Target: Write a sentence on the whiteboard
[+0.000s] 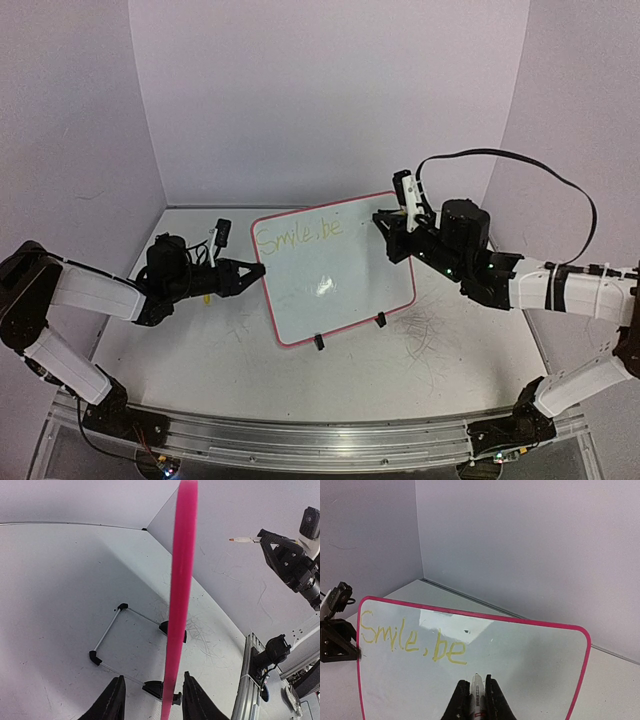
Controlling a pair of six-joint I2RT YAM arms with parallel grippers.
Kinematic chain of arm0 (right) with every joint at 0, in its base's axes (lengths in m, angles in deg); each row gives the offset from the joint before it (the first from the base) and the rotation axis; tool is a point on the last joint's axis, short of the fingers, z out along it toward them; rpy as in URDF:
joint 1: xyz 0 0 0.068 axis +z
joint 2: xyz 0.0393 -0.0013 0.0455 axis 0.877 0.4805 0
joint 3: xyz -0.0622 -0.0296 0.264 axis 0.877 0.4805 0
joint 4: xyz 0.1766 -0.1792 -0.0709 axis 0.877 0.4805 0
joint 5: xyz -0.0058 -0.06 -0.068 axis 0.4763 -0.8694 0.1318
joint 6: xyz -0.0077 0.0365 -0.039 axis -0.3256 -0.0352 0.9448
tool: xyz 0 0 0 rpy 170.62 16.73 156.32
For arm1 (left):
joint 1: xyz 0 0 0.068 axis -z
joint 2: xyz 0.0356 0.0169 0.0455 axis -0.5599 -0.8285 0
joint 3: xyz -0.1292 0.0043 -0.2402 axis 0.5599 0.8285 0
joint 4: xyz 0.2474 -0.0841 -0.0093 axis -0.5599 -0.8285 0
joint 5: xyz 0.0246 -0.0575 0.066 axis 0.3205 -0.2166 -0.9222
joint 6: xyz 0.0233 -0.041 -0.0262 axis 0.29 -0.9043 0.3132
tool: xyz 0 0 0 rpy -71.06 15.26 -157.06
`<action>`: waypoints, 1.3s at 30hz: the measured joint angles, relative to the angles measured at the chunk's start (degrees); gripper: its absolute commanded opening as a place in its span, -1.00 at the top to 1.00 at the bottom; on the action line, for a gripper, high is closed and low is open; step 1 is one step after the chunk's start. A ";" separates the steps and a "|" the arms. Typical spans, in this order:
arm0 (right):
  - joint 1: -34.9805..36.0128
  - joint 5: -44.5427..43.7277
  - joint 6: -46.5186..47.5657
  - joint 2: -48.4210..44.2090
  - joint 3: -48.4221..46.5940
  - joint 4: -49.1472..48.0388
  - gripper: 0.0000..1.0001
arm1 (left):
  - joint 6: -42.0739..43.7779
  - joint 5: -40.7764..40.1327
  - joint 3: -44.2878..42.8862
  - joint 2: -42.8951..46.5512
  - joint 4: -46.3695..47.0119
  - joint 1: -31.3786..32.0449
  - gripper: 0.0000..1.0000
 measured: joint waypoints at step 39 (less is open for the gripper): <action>-3.68 4.95 -0.90 8.20 -5.37 -1.59 1.00 | 4.31 3.18 -2.62 -4.30 1.27 1.01 0.97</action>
